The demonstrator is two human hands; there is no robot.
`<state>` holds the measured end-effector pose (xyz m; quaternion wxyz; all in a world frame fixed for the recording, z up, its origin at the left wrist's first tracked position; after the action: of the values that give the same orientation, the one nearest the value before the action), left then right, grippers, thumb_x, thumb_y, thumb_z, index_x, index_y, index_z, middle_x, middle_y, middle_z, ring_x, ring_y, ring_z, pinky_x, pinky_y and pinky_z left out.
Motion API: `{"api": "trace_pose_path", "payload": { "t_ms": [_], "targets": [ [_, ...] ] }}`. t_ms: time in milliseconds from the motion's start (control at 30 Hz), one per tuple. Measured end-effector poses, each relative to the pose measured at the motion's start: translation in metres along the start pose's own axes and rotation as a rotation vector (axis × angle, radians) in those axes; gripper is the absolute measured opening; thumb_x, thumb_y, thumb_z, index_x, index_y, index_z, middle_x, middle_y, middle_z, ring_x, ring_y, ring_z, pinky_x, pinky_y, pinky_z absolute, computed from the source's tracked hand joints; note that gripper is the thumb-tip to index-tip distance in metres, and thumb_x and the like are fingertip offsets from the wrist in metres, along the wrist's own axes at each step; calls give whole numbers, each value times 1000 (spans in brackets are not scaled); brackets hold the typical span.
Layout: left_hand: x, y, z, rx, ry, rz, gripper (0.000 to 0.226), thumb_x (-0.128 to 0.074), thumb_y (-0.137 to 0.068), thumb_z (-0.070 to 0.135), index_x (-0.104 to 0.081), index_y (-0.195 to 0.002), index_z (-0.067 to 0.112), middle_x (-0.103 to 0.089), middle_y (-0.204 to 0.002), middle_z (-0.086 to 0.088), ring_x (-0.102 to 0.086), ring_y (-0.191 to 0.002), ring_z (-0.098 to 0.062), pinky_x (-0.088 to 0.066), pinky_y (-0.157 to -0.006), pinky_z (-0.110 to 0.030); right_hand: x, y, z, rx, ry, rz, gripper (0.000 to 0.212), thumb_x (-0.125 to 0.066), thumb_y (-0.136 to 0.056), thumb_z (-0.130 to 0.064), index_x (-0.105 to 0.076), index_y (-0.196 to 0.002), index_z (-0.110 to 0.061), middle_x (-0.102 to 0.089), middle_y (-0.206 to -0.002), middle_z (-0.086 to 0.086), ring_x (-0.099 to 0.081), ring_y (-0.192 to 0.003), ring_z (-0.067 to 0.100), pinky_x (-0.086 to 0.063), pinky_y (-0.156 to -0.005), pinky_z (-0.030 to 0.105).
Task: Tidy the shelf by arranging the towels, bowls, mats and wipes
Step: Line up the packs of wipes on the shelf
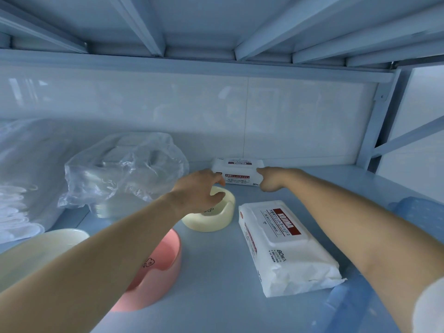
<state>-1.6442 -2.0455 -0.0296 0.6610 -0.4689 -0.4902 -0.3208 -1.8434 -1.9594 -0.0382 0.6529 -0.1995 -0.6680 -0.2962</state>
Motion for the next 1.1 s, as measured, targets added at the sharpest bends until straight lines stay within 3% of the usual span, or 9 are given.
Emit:
{"api": "trace_pose_path", "payload": {
  "t_ms": [100,200,300,400,500,800,933,1033,1100],
  "targets": [
    [-3,2,2,-21,76,-61,33,-44,-91,50,-58,-113,30,-57,-116,10,-53,-107,-14,-41,-87,-26,4,7,-3,26,85,-32,55,-37,-91,-20,-27,-145,-13,-28,-151,5,-29,-138,25,-29,-111,38],
    [-7,6,10,-37,192,-192,29,-45,-86,60,-62,-92,37,-61,-96,17,-56,-96,-9,-45,-88,-27,18,14,-6,139,58,37,40,-37,-84,-9,-56,-117,-19,-51,-127,3,-45,-121,25,-40,-97,31],
    [-8,7,17,-98,130,-209,24,-56,-83,51,-65,-86,29,-63,-88,13,-59,-91,-10,-47,-85,-28,24,8,-1,209,-75,159,55,-41,-82,-5,-48,-133,-25,-48,-135,-3,-44,-125,21,-39,-98,28],
    [-10,6,17,-98,84,-183,25,-57,-82,43,-62,-77,18,-68,-87,5,-60,-86,-16,-51,-80,-35,6,1,0,219,-25,116,61,-55,-86,-20,-32,-142,-28,-33,-148,-5,-34,-135,21,-32,-104,28],
    [-14,8,17,-86,75,-173,28,-54,-84,41,-60,-80,14,-66,-88,1,-59,-85,-20,-50,-79,-37,-5,0,0,239,3,105,70,-56,-91,-33,-16,-148,-30,-13,-156,-9,-19,-142,16,-18,-115,31],
    [-16,16,13,-34,109,-175,30,-52,-86,50,-46,-66,28,-59,-86,5,-54,-85,-18,-45,-75,-29,5,6,-8,276,37,273,75,-66,-75,-57,-37,-140,-31,-42,-138,-5,-42,-126,18,-34,-99,27],
    [-10,18,12,-86,107,-243,23,-61,-82,42,-49,-67,30,-59,-83,12,-54,-83,-14,-45,-73,-27,15,7,-3,279,-10,204,74,-74,-74,-40,-39,-138,-34,-42,-140,-4,-41,-126,17,-34,-98,25],
    [-4,20,13,-113,121,-249,8,-63,-80,36,-60,-82,30,-64,-94,13,-56,-86,-11,-48,-77,-28,2,4,1,224,-20,162,75,-71,-79,-37,-30,-142,-37,-27,-152,-5,-29,-138,19,-26,-110,28],
    [-2,22,13,-119,124,-257,6,-62,-79,33,-57,-82,35,-64,-94,15,-57,-87,-10,-49,-79,-28,1,4,0,201,-55,199,74,-73,-77,-37,-34,-141,-37,-33,-150,-3,-34,-135,21,-29,-106,27]
  ]
}}
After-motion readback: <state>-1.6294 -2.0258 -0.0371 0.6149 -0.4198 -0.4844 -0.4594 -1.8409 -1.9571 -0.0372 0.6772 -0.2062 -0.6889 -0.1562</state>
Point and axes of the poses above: each hand's wrist, its own y-axis away from the middle knuckle, its own x-axis out of the back of the hand, z = x × y, the point moved 4 cm from there along -y, towards the middle knuckle
